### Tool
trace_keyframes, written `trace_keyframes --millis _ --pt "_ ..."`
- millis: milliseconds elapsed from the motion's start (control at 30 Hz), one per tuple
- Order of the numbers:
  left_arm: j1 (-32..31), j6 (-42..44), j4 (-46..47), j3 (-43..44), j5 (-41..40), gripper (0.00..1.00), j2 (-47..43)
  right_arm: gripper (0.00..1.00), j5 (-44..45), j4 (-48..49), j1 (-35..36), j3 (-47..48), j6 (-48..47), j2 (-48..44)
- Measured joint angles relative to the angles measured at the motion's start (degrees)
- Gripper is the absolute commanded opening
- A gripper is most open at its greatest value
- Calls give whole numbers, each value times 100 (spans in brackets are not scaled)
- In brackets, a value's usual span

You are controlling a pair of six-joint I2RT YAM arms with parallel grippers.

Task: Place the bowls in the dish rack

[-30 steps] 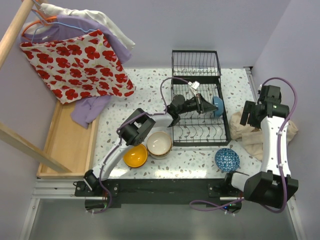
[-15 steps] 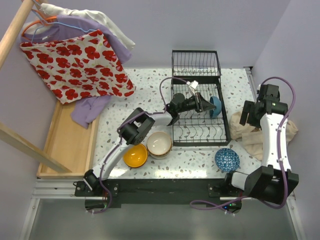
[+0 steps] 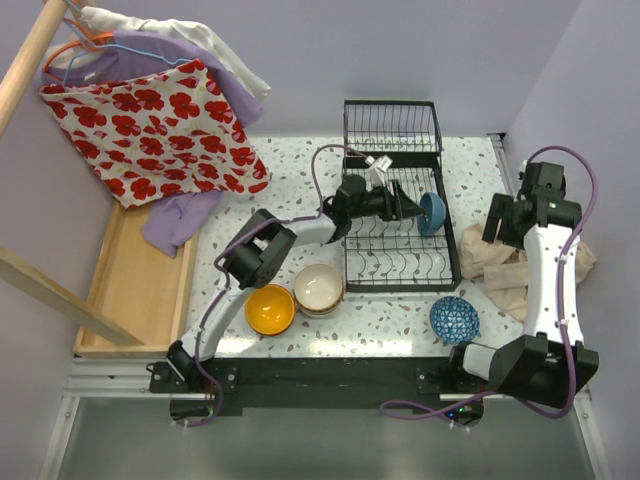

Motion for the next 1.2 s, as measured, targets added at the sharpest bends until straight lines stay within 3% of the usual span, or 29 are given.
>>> trace_keyframes --millis 333,533,733,967,1200 --pt "190 1912 -2142 -192 -262 67 -1285 81 -11 -155 0 7 -31 -420" --pt "-26 4221 -3220 -1384 173 67 -2994 82 -57 -284 0 37 -302 -828" --pt "-570 6269 -4693 -1237 640 61 -3790 81 -271 -262 0 627 -264 -850" --pt "-675 7495 -6951 -883 46 57 -3781 81 -822 -17 0 662 -114 -732" --pt "-977 8314 -8299 -2214 -957 59 -5143 82 -1257 210 0 369 -83 -767"
